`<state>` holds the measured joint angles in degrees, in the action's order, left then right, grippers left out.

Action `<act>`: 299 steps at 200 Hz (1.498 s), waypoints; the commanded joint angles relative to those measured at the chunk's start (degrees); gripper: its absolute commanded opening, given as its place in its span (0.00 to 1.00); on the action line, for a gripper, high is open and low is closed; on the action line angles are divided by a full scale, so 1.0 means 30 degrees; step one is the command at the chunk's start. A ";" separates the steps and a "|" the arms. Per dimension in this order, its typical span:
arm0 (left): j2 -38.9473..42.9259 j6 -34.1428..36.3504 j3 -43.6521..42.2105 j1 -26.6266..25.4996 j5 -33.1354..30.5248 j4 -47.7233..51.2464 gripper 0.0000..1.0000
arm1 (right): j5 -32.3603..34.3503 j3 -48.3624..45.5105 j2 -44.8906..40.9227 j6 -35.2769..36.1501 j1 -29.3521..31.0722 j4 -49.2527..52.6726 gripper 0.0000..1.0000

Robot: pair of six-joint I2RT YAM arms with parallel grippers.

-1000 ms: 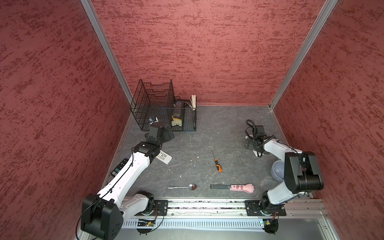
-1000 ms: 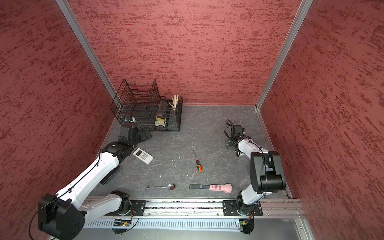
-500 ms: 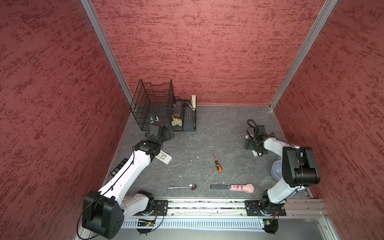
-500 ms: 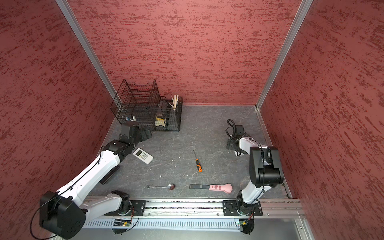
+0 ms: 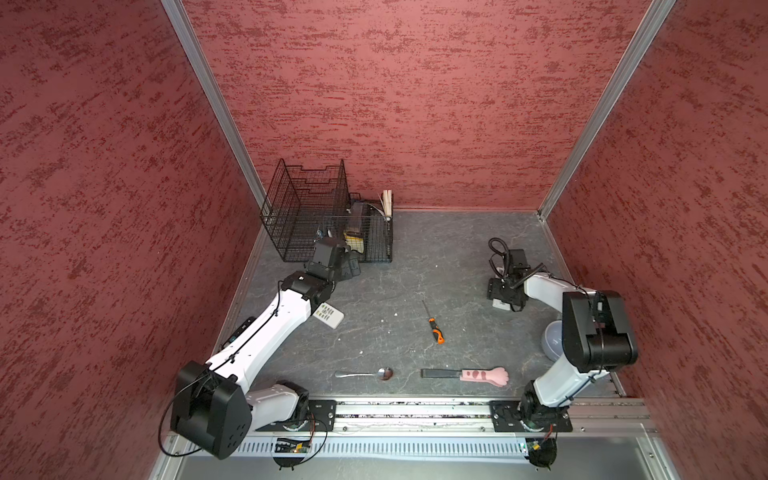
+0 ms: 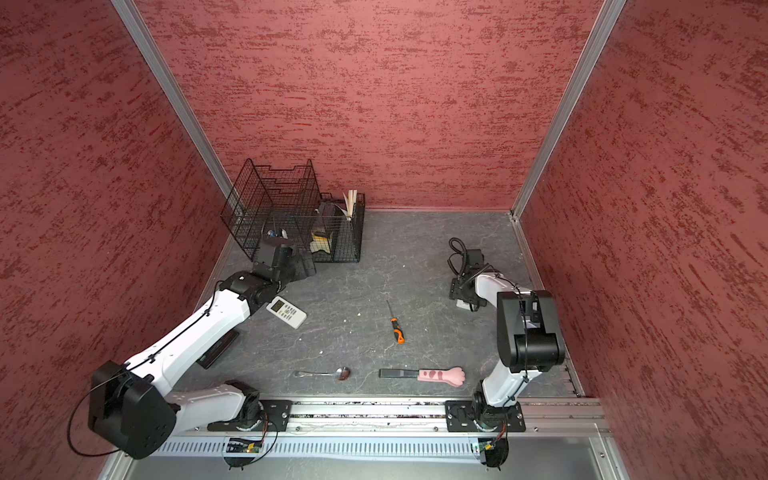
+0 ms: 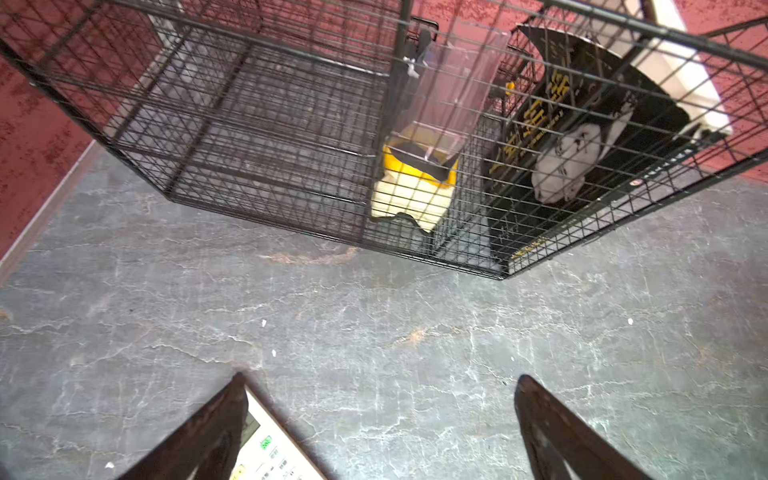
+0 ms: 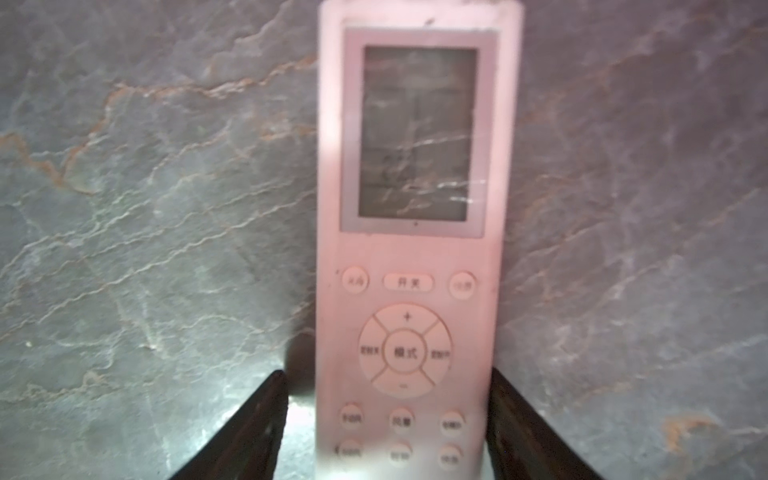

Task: Unload the batteries from the remote control
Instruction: 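Lower the right gripper onto the white remote and grasp it, then lift the remote with the right gripper while the left gripper moves toward it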

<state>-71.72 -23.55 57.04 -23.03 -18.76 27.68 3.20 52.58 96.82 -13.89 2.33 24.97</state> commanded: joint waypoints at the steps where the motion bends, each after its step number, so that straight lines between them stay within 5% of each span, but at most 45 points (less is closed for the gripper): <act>1: -0.0447 -0.0466 0.0811 -0.0444 0.0360 0.1165 1.00 | -0.0189 0.0286 0.0654 -0.0054 0.0706 0.0991 0.62; 26: -0.0756 -0.0888 0.1162 -0.0874 0.0705 0.1495 1.00 | -0.0159 0.0461 0.0861 -0.0202 0.0978 0.1051 0.42; 64: -0.1463 -0.1425 0.1691 -0.1694 0.2275 0.1384 0.99 | -0.0132 0.0642 0.0324 -0.0206 0.1484 0.1220 0.28; 148: -0.5987 -0.3298 0.3543 -0.3413 0.9394 -0.3383 0.99 | -0.0842 0.0582 -0.2998 -0.0202 0.4372 0.1739 0.23; 202: -0.9441 -0.4950 0.5338 -0.4201 1.1841 -0.5955 1.00 | -0.1390 0.0492 -0.4397 -0.0986 0.6284 0.1588 0.21; 245: -1.0761 -0.5932 0.5923 -0.4654 1.2861 -0.8120 0.80 | -0.2186 0.0549 -0.5570 -0.1447 0.7519 0.1026 0.20; 299: -1.1771 -0.6927 0.6177 -0.5091 1.3835 -1.0370 0.73 | -0.2676 0.0814 -0.5756 -0.1896 0.8645 0.0615 0.20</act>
<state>-105.80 -42.35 74.43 -37.54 20.51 2.11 -3.36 53.93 80.49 -18.24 26.87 29.02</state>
